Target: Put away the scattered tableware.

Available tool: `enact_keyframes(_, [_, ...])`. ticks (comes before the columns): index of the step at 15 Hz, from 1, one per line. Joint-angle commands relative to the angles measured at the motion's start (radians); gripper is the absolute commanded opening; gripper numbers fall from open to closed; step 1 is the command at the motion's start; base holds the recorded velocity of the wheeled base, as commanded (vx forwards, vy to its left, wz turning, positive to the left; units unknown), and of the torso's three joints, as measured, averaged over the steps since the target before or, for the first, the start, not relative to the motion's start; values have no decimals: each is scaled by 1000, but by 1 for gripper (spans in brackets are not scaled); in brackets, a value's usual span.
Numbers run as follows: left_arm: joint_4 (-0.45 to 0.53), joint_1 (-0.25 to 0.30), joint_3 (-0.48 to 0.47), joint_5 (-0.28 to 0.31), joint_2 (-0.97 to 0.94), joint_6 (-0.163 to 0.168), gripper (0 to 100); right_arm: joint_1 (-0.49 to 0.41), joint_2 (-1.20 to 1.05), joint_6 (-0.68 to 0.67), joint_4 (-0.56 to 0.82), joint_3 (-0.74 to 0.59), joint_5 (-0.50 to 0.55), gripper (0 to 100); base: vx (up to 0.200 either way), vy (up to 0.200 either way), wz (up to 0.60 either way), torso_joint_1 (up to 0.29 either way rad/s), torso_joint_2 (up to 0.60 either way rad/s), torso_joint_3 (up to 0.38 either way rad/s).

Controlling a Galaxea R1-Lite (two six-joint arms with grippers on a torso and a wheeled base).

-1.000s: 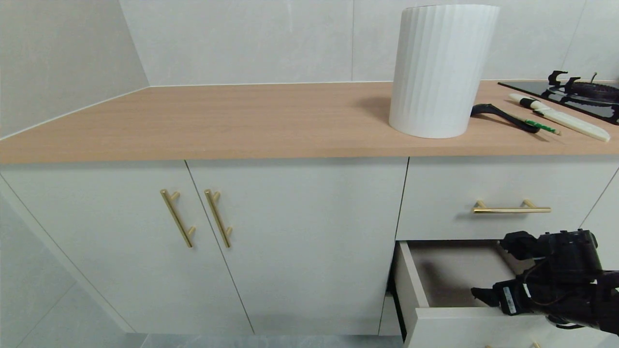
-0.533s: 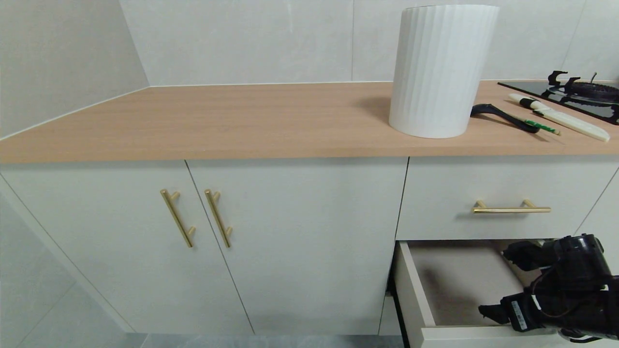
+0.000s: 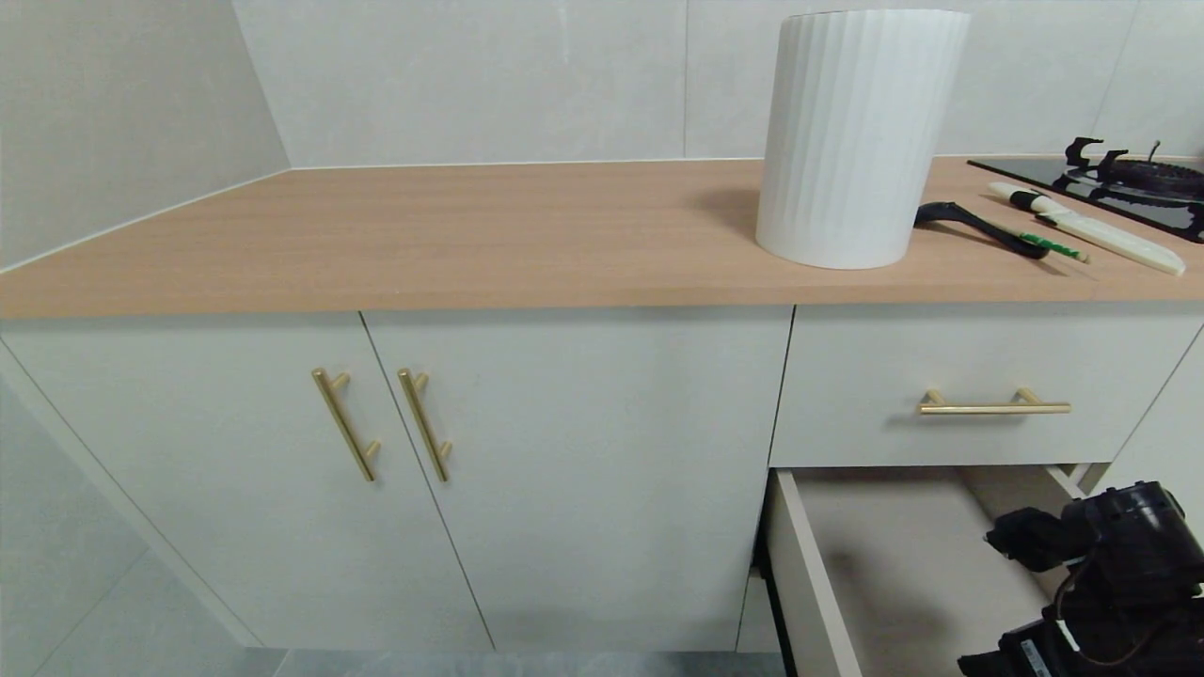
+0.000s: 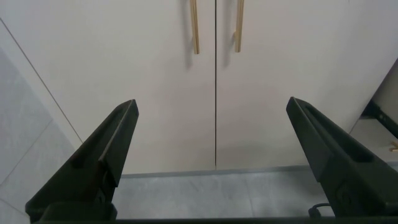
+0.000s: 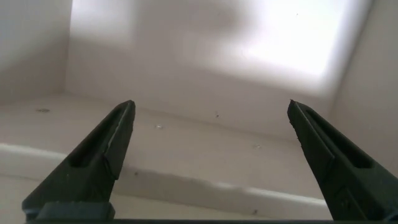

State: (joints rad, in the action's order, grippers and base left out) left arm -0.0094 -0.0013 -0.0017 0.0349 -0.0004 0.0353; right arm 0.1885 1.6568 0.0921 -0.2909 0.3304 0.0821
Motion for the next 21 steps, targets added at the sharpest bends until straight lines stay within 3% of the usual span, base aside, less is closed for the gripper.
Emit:
enact_keyframes(1, [0, 0, 0, 0, 0, 0, 100, 16, -25, 8, 25, -1, 2, 100, 0, 0, 0, 0, 0, 0])
enact_keyframes(6, [0, 0, 0, 0, 0, 0, 100, 52, -49, 40, 179, 1, 28, 100, 0, 0, 0, 0, 0, 0])
enact_keyframes(12, [0, 0, 0, 0, 0, 0, 100, 55, -130, 38, 183, 19, 47, 100, 0, 0, 0, 0, 0, 0])
enact_keyframes(21, [-1, 0, 0, 0, 0, 0, 100, 19, -597, -11, 289, 237, 39, 100, 0, 0, 0, 0, 0, 0])
